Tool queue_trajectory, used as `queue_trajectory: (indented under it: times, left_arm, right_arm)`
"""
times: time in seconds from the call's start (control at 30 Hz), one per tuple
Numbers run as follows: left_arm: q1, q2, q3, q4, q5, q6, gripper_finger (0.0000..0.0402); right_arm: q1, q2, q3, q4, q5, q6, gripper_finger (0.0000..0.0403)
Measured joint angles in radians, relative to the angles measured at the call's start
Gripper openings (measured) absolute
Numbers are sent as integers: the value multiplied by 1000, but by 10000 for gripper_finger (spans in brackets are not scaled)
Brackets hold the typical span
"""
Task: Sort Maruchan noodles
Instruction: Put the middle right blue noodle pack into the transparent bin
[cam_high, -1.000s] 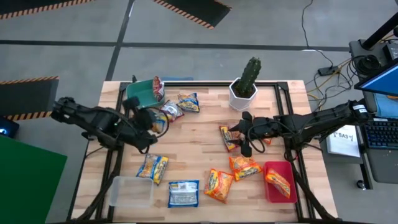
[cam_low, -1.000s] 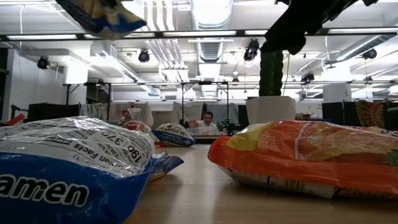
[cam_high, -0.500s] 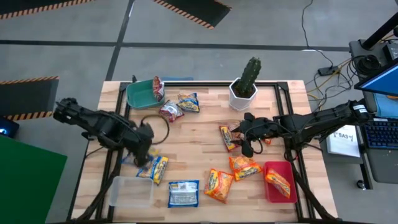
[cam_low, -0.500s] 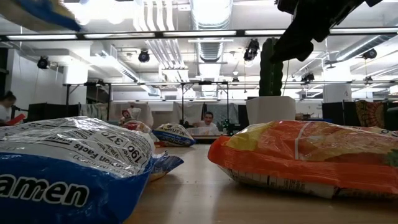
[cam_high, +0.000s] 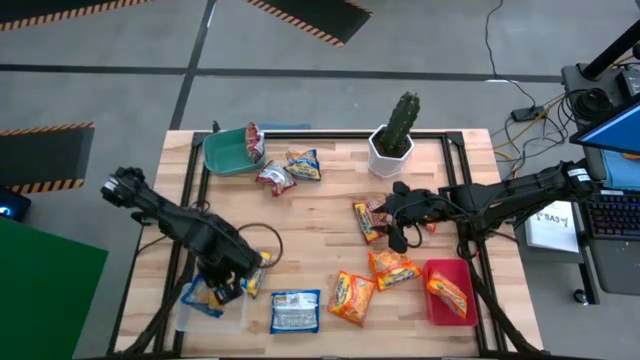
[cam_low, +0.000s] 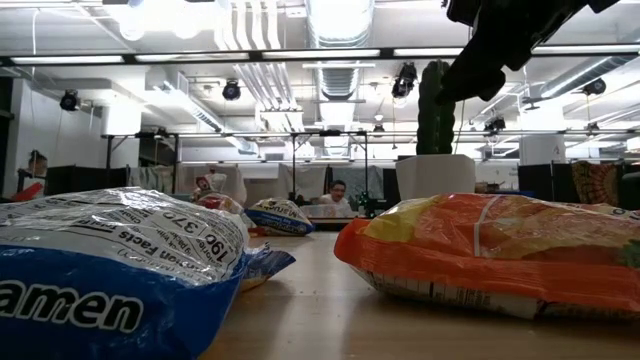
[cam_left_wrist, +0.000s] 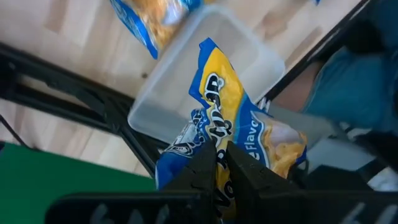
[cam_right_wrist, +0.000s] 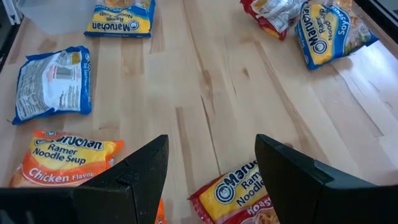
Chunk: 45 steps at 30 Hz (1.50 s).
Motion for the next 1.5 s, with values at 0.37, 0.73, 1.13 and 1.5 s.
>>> queue_trajectory:
  times: [0.37, 0.73, 1.13, 1.5]
  left_arm:
    - [-136, 113, -81, 0, 33, 2, 6]
    - [-186, 151, -249, 22, 38, 12, 6]
    - [-199, 156, -270, 130, 84, 73, 6]
    - [-236, 170, -295, 165, 132, 117, 6]
  right_arm:
    - [0, 0, 0, 3, 0, -1, 228]
    - [0, 0, 0, 18, 0, 0, 228]
    - [0, 0, 0, 20, 1, 2, 228]
    - [0, 1, 0, 20, 1, 13, 228]
